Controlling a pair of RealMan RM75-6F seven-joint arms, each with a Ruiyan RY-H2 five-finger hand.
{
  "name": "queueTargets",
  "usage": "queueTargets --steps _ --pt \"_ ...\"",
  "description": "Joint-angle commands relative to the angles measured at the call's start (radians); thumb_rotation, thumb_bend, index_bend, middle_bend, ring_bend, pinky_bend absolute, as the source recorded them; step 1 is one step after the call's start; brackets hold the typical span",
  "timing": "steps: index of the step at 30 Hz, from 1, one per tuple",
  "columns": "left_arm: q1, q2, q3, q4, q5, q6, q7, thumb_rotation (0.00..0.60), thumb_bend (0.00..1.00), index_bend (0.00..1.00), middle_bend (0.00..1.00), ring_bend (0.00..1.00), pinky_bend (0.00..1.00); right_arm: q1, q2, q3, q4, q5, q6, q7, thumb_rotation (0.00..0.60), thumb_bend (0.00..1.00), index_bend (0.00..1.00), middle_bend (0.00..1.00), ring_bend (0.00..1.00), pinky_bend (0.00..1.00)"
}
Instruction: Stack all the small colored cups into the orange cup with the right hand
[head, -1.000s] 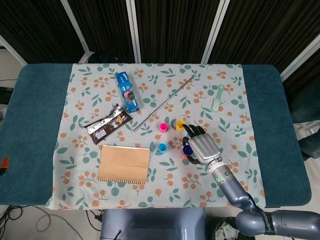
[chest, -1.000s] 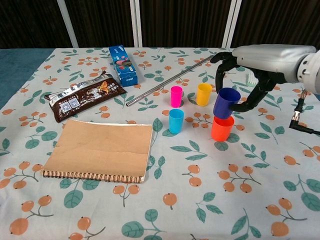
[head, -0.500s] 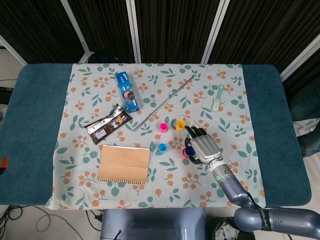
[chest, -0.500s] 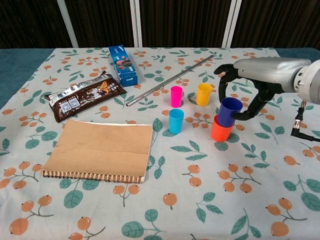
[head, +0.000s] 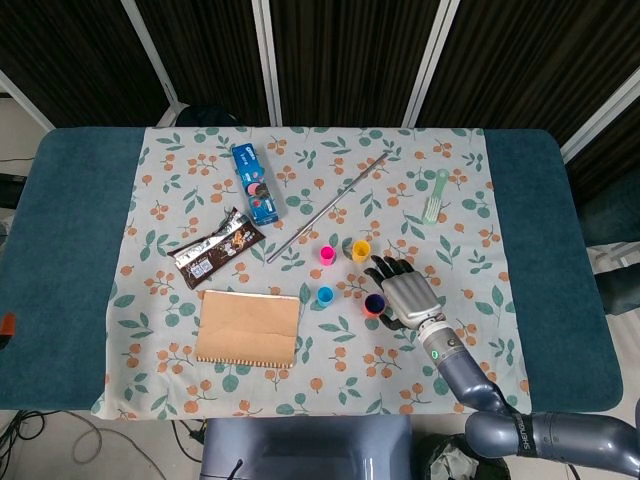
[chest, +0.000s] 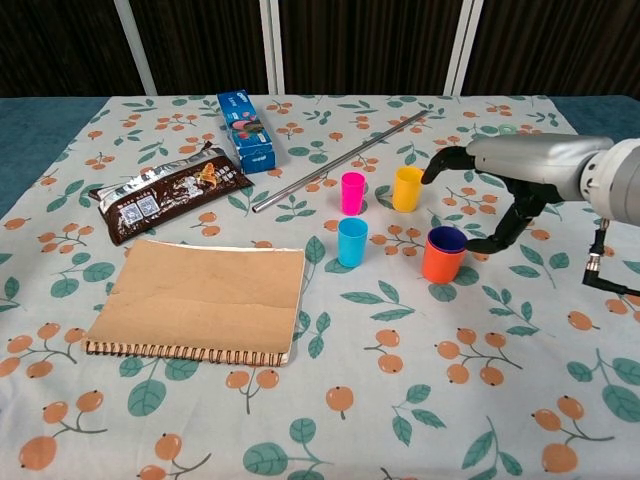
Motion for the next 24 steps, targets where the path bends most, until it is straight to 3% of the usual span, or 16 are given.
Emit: queueTargets --steps 1,7,13,24 --pt "0.0 0.0 -0.001 -0.001 -0.001 0.0 0.0 0.6 0.35 0.13 0.03 0.0 0.03 0.003 0.01 0.015 -0.004 -0.006 0.015 0.0 0.6 0.39 0.19 0.0 0.06 0.13" --pt "0.0 0.0 -0.002 -0.003 -0.004 -0.001 0.0 0.6 0.35 0.13 0.03 0.0 0.03 0.032 0.035 0.073 -0.001 0.033 0.028 -0.016 0.6 0.39 0.25 0.0 0.06 0.13" --pt "-0.001 0.0 -0.003 -0.003 -0.008 -0.005 0.0 0.6 0.35 0.13 0.03 0.0 0.03 0.088 0.035 0.117 0.022 0.104 0.008 -0.059 0.6 0.39 0.25 0.0 0.06 0.13" --pt "-0.001 -0.003 -0.007 -0.001 -0.021 -0.006 0.006 0.6 0.35 0.13 0.03 0.0 0.03 0.196 -0.058 0.153 0.204 0.305 -0.08 -0.094 0.6 0.39 0.26 0.0 0.06 0.13"
